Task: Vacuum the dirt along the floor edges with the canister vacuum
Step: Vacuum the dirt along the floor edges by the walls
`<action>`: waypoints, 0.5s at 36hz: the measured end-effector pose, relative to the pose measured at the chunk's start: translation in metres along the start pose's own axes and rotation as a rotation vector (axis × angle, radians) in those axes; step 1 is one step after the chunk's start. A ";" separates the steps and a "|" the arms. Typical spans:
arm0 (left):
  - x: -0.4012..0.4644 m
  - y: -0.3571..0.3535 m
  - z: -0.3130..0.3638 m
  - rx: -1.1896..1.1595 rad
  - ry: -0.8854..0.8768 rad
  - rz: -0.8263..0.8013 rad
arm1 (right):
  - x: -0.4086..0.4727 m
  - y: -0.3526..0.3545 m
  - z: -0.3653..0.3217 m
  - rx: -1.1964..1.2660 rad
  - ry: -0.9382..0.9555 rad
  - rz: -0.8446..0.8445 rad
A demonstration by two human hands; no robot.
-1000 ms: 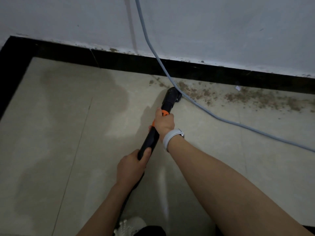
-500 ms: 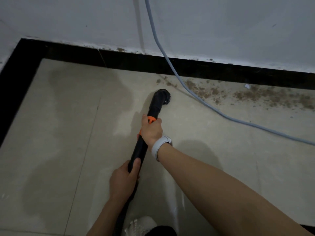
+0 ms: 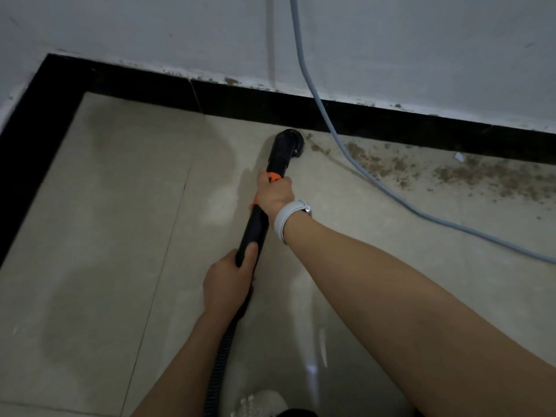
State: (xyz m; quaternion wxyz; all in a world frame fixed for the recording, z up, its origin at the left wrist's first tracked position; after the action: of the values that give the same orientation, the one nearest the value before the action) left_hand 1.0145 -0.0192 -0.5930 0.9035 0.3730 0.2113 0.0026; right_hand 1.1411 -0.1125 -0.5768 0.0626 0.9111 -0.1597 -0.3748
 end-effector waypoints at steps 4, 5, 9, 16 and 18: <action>0.002 -0.007 0.005 0.056 -0.023 -0.020 | 0.007 0.014 0.002 0.069 -0.031 0.011; 0.001 -0.008 0.006 0.059 -0.019 -0.020 | 0.007 0.016 0.003 0.081 -0.043 0.015; 0.004 -0.013 0.008 0.060 -0.024 -0.032 | 0.012 0.023 0.005 0.100 -0.051 0.037; 0.012 -0.015 0.023 0.097 -0.073 -0.059 | 0.022 0.037 0.000 0.113 -0.059 0.060; 0.013 -0.018 0.027 0.099 -0.080 -0.062 | 0.025 0.043 0.000 0.117 -0.064 0.072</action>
State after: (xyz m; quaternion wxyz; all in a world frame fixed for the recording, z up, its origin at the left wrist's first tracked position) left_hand 1.0335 -0.0479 -0.5930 0.8913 0.4101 0.1865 -0.0507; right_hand 1.1474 -0.1613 -0.5829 0.0176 0.8944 -0.2158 -0.3914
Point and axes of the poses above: each hand's wrist, its own x-axis towards the middle knuckle, its own y-axis out of the back of the hand, z = x × y, the point moved 1 cm from there along x, towards the middle knuckle, and after that the axes turned 2 degrees about x, right-handed, at the moved point
